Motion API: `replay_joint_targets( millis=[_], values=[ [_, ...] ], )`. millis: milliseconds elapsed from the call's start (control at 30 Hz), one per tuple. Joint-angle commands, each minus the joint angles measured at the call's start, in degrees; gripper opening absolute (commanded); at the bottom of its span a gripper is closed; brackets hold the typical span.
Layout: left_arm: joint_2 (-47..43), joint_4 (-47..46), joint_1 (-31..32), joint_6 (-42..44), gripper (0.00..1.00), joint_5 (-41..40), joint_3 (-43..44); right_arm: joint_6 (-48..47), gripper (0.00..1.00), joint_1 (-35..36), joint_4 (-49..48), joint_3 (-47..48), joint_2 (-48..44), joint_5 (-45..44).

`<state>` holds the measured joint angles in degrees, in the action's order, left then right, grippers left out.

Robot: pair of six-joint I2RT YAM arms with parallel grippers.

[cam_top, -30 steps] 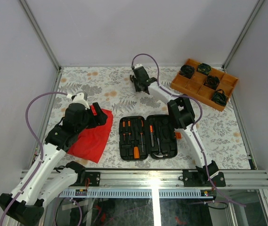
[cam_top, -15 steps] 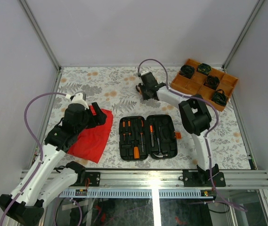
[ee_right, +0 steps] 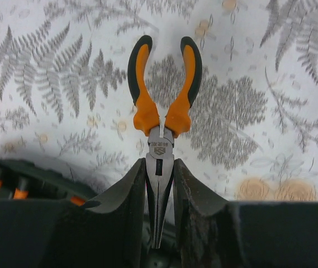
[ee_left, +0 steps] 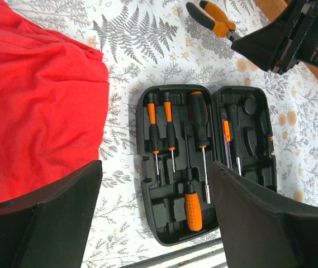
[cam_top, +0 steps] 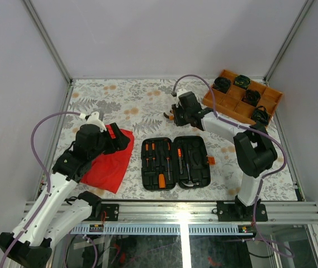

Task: Sort the tools into containers
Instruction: Pick up the pliers at the center of the board.

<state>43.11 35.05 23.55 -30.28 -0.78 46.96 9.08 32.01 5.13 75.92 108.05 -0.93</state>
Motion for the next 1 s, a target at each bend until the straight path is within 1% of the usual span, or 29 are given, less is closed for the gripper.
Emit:
replay_joint_targets(
  millis=[0,300,500,633,833,967],
  values=[
    [-0.36,-3.89,-0.35,-2.43,0.75,4.25,-1.91,1.60,0.00,0.25,-5.41,-5.46,-7.59,2.94],
    [2.55,-8.21,-0.36,-4.29,0.74,7.86,-3.34,2.81,0.00,1.76,-7.36,-17.28,-19.04,3.54],
    [5.23,-13.58,-0.39,-5.50,0.75,10.89,-5.45,1.24,0.00,6.25,-8.25,-24.68,-25.08,-0.14],
    [7.57,-16.51,-0.34,-6.00,0.74,13.04,-6.07,2.86,0.00,8.24,-11.41,-30.83,-30.55,-1.16],
    [8.81,-23.71,-0.26,-7.56,0.74,17.84,-10.05,4.89,0.00,10.86,-16.82,-41.40,-37.25,-1.18],
    [10.21,-26.71,-0.30,-8.21,0.74,20.38,-12.00,6.50,0.00,11.61,-17.80,-45.92,-41.71,-2.01]
  ],
)
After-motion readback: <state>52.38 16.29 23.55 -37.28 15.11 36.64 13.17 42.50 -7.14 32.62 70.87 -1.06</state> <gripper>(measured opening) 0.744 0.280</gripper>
